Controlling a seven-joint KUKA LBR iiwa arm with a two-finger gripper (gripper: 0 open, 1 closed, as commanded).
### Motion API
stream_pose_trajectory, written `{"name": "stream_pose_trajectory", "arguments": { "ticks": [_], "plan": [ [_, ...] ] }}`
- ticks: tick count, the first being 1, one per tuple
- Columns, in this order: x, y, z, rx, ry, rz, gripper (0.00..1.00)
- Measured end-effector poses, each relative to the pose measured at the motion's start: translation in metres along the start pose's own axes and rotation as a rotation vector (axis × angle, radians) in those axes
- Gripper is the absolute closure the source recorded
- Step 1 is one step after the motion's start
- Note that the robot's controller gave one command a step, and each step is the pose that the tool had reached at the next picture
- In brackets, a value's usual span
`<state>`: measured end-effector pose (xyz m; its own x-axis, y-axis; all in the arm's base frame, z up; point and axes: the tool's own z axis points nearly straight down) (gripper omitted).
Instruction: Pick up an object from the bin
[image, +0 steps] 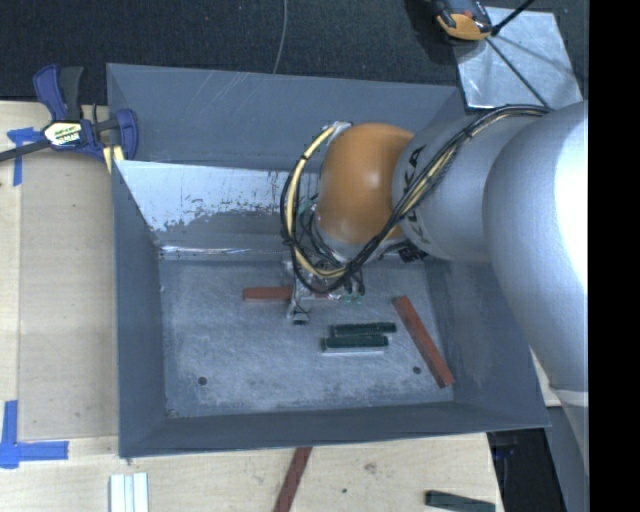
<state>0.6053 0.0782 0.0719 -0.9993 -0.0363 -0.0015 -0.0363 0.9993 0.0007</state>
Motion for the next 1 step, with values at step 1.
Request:
{"name": "stream_pose_trajectory", "arguments": {
  "ticks": [1],
  "plan": [
    [0.0000,0.0000,0.0000,0.000,0.000,0.000,1.00]
  ]
}}
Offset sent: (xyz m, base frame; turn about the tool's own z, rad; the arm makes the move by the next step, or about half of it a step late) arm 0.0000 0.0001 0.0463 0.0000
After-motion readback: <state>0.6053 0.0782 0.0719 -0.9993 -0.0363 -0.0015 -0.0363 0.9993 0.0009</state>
